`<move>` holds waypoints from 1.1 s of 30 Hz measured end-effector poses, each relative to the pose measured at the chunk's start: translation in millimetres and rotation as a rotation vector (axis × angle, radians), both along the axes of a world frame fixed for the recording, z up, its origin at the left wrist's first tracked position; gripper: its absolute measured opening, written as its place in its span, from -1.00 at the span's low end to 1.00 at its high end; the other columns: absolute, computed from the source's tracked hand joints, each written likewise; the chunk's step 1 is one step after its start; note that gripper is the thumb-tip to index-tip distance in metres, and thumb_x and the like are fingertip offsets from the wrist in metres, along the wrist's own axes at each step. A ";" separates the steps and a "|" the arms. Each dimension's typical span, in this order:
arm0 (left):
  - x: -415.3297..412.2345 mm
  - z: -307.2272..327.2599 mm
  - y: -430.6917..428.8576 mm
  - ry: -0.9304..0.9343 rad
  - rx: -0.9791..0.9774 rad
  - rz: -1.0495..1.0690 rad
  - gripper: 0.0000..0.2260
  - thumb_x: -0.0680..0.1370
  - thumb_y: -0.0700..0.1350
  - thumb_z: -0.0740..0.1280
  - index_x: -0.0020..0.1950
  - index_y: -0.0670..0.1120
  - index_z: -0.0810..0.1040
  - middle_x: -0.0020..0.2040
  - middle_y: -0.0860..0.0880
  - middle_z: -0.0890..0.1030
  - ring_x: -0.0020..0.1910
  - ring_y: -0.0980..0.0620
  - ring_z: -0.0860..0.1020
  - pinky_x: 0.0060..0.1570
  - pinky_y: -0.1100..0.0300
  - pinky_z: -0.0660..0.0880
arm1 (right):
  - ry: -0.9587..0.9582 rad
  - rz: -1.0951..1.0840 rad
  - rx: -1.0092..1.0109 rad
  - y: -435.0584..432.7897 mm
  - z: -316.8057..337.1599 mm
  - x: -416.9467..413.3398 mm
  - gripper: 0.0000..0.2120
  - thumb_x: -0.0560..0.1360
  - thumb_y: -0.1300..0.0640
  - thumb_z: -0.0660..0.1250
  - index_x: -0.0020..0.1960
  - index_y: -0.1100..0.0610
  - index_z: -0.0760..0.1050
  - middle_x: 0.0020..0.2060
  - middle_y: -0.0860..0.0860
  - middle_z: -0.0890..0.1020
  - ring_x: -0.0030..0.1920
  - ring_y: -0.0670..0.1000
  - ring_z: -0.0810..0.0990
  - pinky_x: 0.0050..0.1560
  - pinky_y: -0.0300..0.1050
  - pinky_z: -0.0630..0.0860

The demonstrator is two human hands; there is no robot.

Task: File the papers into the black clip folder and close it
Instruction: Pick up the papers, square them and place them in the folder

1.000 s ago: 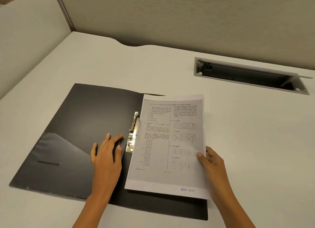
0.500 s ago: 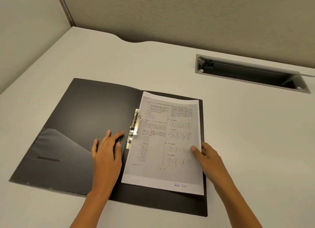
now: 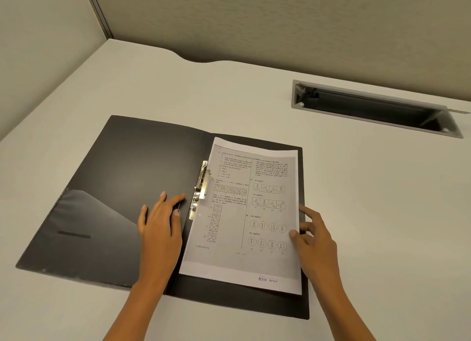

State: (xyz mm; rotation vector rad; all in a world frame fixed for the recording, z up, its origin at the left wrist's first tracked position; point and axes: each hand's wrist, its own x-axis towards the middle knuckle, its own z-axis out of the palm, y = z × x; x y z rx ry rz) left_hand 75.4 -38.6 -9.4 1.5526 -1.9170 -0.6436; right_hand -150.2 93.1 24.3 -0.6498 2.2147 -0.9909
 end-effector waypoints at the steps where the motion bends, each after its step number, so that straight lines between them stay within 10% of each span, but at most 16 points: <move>1: 0.2 -0.4 0.2 0.005 -0.010 -0.002 -0.73 0.61 -0.15 0.13 0.24 -0.03 0.52 0.33 -0.13 0.49 0.35 0.16 0.22 0.44 -0.03 -0.04 | 0.003 0.000 -0.003 -0.2 0.5 0.8 -0.60 0.53 0.16 0.30 0.31 -0.07 0.30 0.02 -0.03 0.56 -0.13 0.01 0.58 -0.07 -0.04 0.59; 25: 27.6 14.6 18.1 0.081 0.187 -0.056 -0.76 0.53 0.00 0.24 0.20 0.11 0.47 0.31 -0.05 0.51 0.39 -0.19 0.33 0.39 -0.16 0.18 | 0.222 0.126 0.097 -20.1 22.7 -29.6 -0.60 0.47 0.04 0.39 0.26 0.06 0.41 0.19 0.06 0.55 0.01 0.00 0.52 0.04 -0.10 0.49; 33: 68.6 7.5 27.7 -0.105 0.172 -0.463 -0.39 0.32 0.27 0.40 0.29 0.46 0.20 0.35 0.42 0.10 0.31 0.60 -0.18 0.39 0.02 -0.05 | 0.030 0.045 -0.199 -82.0 7.3 -77.2 -0.60 0.57 0.25 0.22 0.38 0.04 0.31 0.30 -0.02 0.50 0.29 -0.01 0.46 0.17 -0.20 0.39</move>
